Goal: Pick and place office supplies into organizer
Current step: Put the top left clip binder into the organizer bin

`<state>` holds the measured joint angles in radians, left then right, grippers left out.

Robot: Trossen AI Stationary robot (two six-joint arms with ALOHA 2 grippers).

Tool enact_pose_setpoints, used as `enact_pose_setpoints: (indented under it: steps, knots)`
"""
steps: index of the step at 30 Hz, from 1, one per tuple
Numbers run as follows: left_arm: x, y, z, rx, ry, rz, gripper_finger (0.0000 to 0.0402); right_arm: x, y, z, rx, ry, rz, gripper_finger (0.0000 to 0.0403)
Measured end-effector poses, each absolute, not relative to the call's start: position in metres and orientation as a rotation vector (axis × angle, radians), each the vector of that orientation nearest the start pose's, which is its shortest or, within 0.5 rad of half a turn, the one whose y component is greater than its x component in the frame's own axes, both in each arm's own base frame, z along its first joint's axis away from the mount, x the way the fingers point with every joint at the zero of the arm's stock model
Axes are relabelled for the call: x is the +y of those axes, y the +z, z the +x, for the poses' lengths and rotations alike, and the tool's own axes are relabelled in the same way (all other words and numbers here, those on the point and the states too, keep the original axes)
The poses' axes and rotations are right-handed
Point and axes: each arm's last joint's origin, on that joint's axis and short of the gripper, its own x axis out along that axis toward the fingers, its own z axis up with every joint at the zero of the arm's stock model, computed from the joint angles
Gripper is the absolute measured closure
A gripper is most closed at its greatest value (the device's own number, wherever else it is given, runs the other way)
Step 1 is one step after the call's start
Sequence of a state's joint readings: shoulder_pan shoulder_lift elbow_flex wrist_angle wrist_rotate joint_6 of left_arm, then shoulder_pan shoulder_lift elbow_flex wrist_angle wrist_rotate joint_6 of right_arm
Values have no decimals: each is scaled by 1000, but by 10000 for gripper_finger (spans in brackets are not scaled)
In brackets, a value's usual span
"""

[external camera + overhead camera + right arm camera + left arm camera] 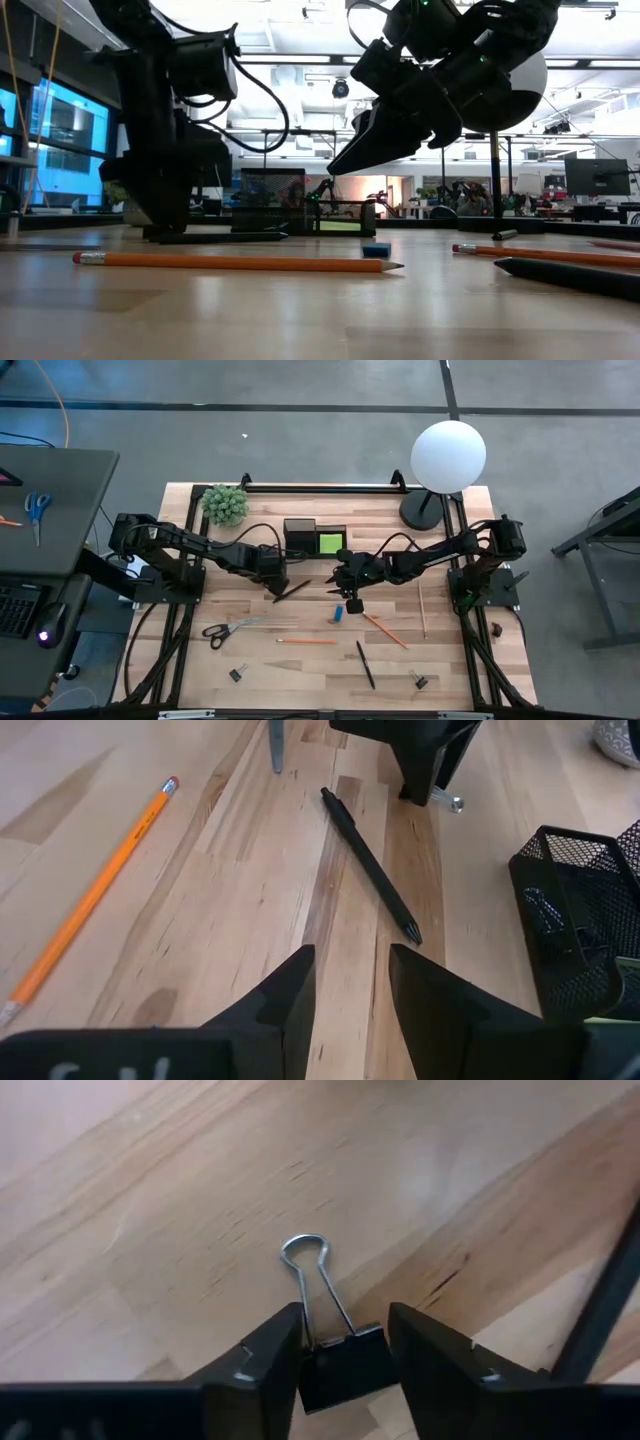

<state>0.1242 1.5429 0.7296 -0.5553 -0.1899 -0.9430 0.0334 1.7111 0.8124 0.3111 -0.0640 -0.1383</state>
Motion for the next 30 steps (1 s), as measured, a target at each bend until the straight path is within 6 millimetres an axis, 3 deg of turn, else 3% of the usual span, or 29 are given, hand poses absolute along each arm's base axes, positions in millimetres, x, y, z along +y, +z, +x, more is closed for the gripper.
enact_pose_setpoints:
  steps: [7, 16, 22, 27, 30]
  knots:
    - [35, 142, 252, 1143, 681, -656, 305, 13, 157, 337, 581, 135, -125, 282]
    - [36, 173, 273, 1145, 510, -541, 310, 13, 157, 337, 581, 136, -126, 282]
    - [36, 186, 271, 1230, 556, -562, 310, 13, 156, 336, 591, 136, -126, 282]
    - [35, 179, 261, 1266, 703, -644, 305, 13, 153, 334, 601, 137, -125, 282]
    - [35, 174, 259, 1252, 724, -668, 281, 13, 153, 334, 600, 137, -125, 282]
